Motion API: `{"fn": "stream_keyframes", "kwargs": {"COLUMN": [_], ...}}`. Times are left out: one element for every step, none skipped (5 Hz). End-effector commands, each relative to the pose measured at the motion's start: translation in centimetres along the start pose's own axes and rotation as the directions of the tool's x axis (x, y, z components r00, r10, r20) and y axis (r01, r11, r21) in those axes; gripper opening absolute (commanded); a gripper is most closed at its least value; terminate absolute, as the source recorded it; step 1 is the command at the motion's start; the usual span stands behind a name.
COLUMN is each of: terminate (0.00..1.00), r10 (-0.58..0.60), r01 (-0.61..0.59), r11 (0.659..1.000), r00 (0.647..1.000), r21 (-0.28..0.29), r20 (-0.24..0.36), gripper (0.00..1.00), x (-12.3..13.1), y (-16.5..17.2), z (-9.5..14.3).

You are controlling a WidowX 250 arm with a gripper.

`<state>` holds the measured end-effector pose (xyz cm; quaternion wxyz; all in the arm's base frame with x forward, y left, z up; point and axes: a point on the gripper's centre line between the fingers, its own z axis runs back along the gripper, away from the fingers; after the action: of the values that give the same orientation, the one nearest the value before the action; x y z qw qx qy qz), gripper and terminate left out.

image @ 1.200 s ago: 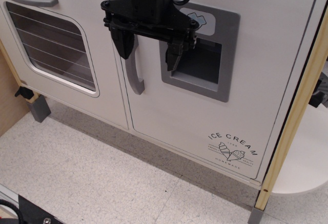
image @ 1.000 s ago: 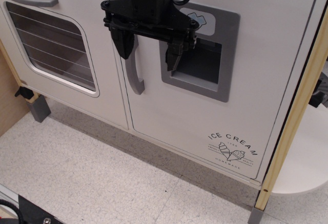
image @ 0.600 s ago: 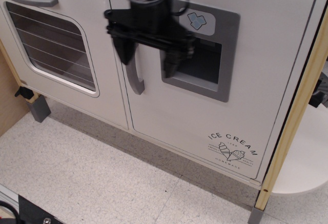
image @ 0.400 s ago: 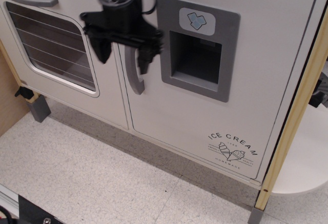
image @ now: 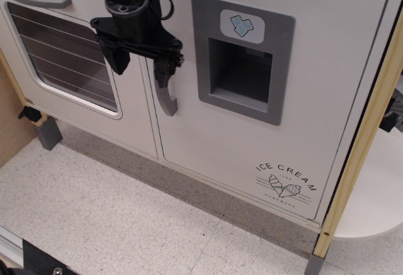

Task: Open fridge

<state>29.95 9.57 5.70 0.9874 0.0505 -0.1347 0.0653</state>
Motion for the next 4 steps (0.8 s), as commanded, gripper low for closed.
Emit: {"fn": "stream_keyframes", "kwargs": {"terminate": [0.00,0.00,0.00,0.00], "r10": [-0.034,-0.051,-0.031,-0.060], "r01": [0.033,0.051,0.031,0.062], "r11": [0.999,0.999,1.000,0.998], "r00": [0.995,0.992,0.988,0.983], "r21": [0.009,0.006,0.005,-0.008], "r20": [0.094,0.116,0.152,0.171], "gripper": [1.00,1.00,1.00,1.00], "x": [2.5,2.9,3.7,4.1], "y": [0.4,-0.4,-0.7,-0.8], "z": [-1.0,-1.7,-2.0,-2.5]}}
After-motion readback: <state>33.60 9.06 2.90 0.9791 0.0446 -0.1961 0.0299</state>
